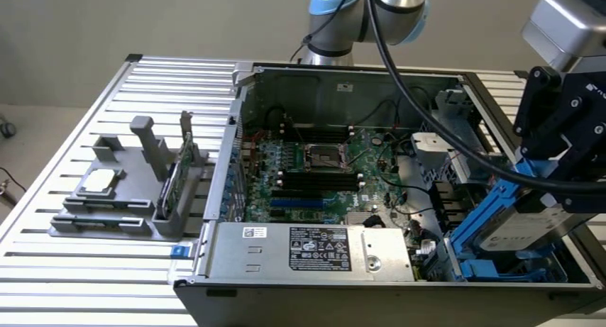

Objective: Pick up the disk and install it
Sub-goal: 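Insert the disk into the insertion slot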

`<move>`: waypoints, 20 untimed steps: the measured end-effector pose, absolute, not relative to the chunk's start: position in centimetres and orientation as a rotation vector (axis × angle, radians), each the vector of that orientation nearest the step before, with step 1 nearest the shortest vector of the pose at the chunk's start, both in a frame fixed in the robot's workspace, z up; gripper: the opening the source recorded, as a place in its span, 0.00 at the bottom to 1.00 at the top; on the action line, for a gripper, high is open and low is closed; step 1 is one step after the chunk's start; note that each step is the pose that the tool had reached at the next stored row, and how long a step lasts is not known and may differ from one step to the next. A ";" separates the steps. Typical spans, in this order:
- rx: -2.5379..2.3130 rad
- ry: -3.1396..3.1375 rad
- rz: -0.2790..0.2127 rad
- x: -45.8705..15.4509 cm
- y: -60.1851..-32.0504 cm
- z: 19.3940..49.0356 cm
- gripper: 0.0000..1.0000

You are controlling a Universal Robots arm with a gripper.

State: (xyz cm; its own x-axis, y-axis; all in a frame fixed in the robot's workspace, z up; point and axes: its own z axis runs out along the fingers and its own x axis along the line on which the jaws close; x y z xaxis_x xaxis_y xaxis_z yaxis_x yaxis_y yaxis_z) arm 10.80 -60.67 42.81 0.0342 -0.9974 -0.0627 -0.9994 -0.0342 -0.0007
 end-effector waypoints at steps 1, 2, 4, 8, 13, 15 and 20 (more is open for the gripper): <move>-2.226 2.152 0.070 10.8 -60.7 42.8 0.33; -2.226 2.151 0.070 10.8 -60.7 42.8 0.34; -2.225 2.151 0.072 10.8 -60.8 42.8 0.34; -2.224 2.149 0.076 10.8 -60.9 42.8 0.41; -2.221 2.146 0.081 11.0 -61.0 42.8 0.41; -2.222 2.145 0.081 11.5 -61.0 42.8 0.41; -2.225 2.142 0.081 12.1 -61.0 42.8 0.41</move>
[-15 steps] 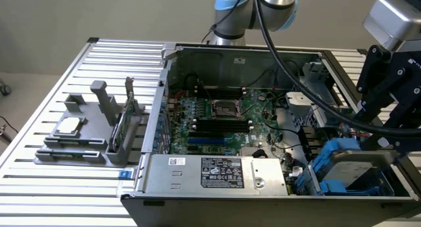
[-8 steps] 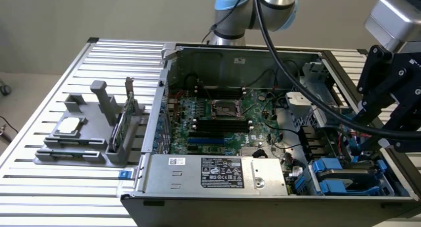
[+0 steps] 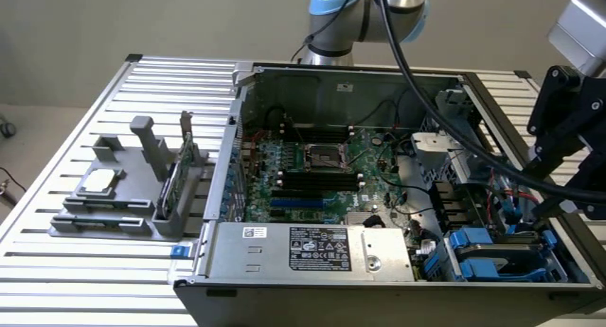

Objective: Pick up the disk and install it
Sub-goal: 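Insert the disk into the insertion slot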

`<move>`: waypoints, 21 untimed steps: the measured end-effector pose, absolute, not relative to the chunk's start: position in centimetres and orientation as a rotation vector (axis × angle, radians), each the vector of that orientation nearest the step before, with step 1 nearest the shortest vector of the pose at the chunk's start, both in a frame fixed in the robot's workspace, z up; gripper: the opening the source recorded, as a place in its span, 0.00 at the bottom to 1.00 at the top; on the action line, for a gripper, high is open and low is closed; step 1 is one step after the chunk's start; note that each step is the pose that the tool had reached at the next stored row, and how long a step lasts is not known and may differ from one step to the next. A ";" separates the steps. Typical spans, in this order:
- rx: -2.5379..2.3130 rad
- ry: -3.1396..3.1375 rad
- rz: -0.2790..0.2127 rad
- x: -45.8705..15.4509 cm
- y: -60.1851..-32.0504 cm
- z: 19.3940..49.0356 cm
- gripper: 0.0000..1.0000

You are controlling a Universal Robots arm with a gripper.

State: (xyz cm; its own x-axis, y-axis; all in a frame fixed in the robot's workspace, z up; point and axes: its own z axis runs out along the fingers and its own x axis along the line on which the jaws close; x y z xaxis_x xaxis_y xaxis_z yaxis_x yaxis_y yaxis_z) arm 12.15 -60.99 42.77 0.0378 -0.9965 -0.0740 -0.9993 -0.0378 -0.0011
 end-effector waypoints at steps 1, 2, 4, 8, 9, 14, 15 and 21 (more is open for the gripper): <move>-2.225 2.142 0.081 12.2 -61.0 42.8 0.41; -2.225 2.142 0.081 12.3 -61.0 42.8 0.41; -2.226 2.141 0.081 12.4 -61.0 42.7 0.39; -2.227 2.140 0.081 12.6 -61.0 42.7 0.26; -2.227 2.140 0.081 12.6 -61.0 42.7 0.19; -2.227 2.137 0.079 12.7 -61.0 42.0 0.19; -2.227 2.137 0.078 12.7 -61.0 41.8 0.19; -2.230 2.133 0.076 12.9 -60.9 40.8 0.19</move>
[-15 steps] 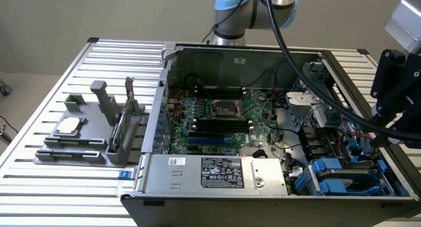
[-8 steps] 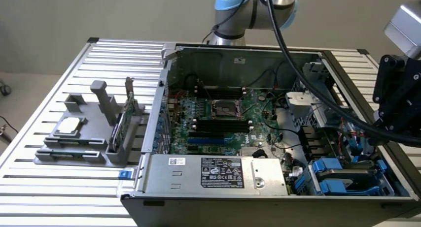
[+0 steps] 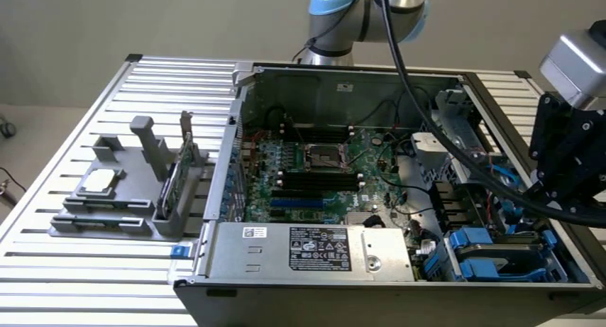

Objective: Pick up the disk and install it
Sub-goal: 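Insert the disk into the insertion slot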

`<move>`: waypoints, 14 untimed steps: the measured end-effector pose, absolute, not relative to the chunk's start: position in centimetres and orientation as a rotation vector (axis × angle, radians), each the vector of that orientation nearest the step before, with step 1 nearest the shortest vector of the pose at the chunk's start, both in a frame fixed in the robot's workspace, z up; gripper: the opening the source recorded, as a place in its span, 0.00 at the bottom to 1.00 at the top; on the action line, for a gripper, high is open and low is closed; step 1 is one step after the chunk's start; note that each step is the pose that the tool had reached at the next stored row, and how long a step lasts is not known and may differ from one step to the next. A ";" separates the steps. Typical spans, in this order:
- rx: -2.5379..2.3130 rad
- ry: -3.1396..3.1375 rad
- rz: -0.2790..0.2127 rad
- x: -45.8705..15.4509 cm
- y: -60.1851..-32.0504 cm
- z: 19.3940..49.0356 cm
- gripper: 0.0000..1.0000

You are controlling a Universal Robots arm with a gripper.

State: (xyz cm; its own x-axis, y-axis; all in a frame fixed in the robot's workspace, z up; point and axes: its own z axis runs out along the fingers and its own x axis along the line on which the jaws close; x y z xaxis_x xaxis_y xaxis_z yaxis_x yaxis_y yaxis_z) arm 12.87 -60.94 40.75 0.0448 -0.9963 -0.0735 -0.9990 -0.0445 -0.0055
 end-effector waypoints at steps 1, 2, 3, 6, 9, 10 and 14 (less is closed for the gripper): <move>-2.231 2.132 0.076 12.9 -60.9 40.6 0.19; -2.232 2.131 0.076 12.9 -60.8 40.4 0.19; -2.233 2.130 0.076 13.0 -60.7 40.2 0.19; -2.236 2.127 0.076 13.0 -60.4 39.7 0.19; -2.237 2.125 0.076 13.1 -60.3 39.1 0.19; -2.238 2.125 0.076 13.2 -60.3 38.9 0.19; -2.240 2.122 0.076 13.3 -60.2 38.2 0.19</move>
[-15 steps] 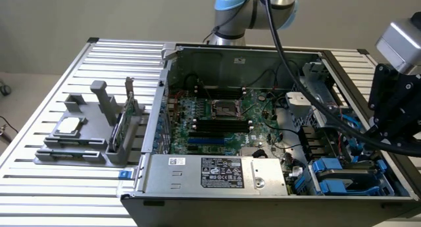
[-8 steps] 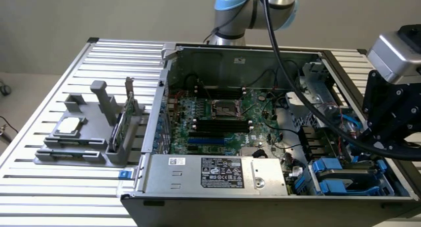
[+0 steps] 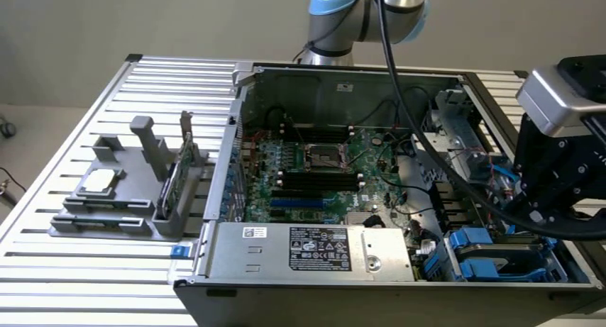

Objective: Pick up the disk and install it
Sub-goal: 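Insert the disk into the insertion slot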

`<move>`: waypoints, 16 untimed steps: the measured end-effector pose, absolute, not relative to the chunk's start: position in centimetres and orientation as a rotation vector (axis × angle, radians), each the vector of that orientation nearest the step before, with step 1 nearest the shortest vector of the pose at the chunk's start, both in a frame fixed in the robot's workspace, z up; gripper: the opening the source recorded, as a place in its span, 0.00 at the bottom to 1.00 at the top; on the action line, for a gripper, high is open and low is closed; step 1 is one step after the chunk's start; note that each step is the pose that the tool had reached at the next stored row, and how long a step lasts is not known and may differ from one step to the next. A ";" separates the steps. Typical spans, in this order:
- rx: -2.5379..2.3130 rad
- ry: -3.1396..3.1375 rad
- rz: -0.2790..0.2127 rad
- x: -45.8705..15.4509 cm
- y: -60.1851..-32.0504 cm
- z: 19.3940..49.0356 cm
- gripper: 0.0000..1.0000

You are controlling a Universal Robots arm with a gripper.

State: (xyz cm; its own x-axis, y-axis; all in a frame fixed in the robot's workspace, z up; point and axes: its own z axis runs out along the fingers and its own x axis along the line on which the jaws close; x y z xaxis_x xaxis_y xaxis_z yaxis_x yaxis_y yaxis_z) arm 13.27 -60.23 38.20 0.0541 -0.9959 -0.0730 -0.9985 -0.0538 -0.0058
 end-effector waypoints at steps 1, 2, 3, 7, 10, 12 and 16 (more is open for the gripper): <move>-2.241 2.122 0.076 13.3 -60.2 38.0 0.19; -2.242 2.121 0.076 13.3 -60.2 37.8 0.19; -2.242 2.121 0.076 13.4 -60.2 37.7 0.19; -2.245 2.118 0.076 13.5 -60.2 36.9 0.19; -2.247 2.116 0.076 13.6 -60.1 36.4 0.19; -2.248 2.115 0.076 13.6 -60.1 36.0 0.19; -2.250 2.113 0.076 13.8 -60.0 35.3 0.19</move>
State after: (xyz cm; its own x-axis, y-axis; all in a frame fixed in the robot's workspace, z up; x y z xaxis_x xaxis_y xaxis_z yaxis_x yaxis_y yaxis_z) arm 13.76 -60.04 35.28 0.0626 -0.9954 -0.0731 -0.9980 -0.0623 -0.0058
